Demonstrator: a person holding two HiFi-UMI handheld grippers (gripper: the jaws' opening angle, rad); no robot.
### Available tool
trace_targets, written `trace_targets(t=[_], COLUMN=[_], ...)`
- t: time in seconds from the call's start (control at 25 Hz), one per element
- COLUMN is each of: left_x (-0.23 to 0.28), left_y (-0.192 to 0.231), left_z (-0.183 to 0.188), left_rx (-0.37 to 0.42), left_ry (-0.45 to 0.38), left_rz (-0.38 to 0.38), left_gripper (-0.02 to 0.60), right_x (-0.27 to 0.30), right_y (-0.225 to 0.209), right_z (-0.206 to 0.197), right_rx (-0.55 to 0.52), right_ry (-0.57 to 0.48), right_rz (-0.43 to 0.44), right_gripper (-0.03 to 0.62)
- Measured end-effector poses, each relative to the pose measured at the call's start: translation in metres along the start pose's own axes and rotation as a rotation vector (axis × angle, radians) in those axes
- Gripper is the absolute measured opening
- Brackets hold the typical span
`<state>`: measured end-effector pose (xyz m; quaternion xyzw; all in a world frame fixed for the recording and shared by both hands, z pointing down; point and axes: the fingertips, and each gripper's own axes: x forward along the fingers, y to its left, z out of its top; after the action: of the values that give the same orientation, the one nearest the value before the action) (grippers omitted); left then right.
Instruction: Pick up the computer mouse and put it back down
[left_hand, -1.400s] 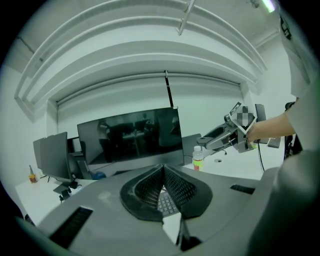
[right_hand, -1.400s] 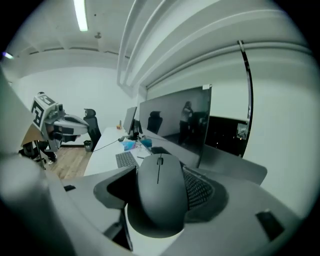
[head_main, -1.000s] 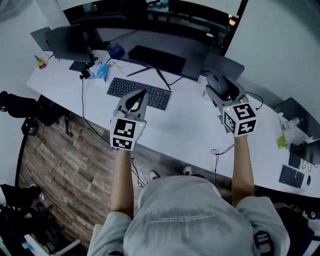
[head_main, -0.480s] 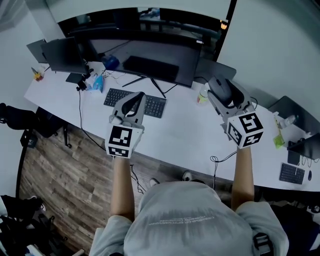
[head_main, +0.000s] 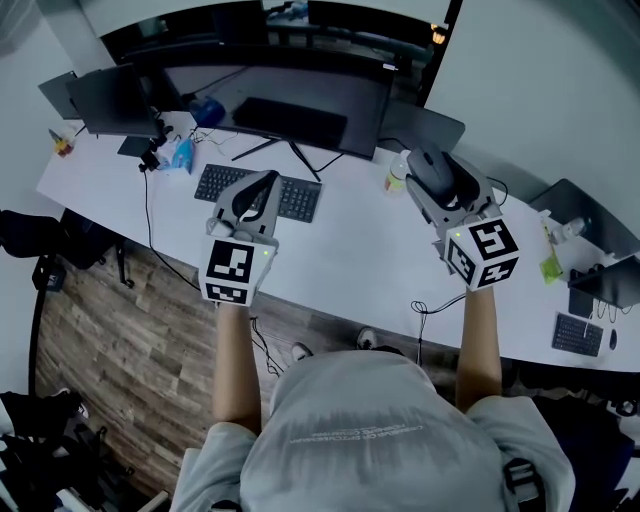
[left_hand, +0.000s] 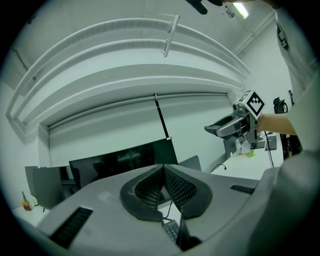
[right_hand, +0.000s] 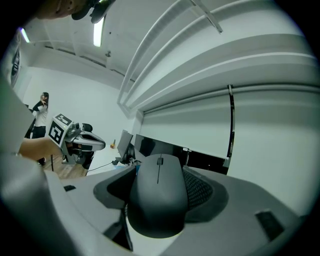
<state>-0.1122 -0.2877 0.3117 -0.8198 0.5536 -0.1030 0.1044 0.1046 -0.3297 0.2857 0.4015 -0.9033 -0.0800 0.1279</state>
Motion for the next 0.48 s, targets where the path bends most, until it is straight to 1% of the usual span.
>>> trace_targets(t=[0.28,0.48], left_x=[0.0,-0.004], left_y=[0.002,0.002], left_z=[-0.023,-0.052], left_rx=[-0.03,-0.056], left_ry=[0.044,0.1], left_rz=[0.012,0.027], left_gripper=[0.011,0.011], right_x=[0.017,0.046], right_y=[0.007,0.014], right_z=[-0.022,-0.059], right_rx=[0.011,0.025], right_ry=[0.027,0.074], right_rz=[0.041,0.088], right_gripper=[0.291,0.291])
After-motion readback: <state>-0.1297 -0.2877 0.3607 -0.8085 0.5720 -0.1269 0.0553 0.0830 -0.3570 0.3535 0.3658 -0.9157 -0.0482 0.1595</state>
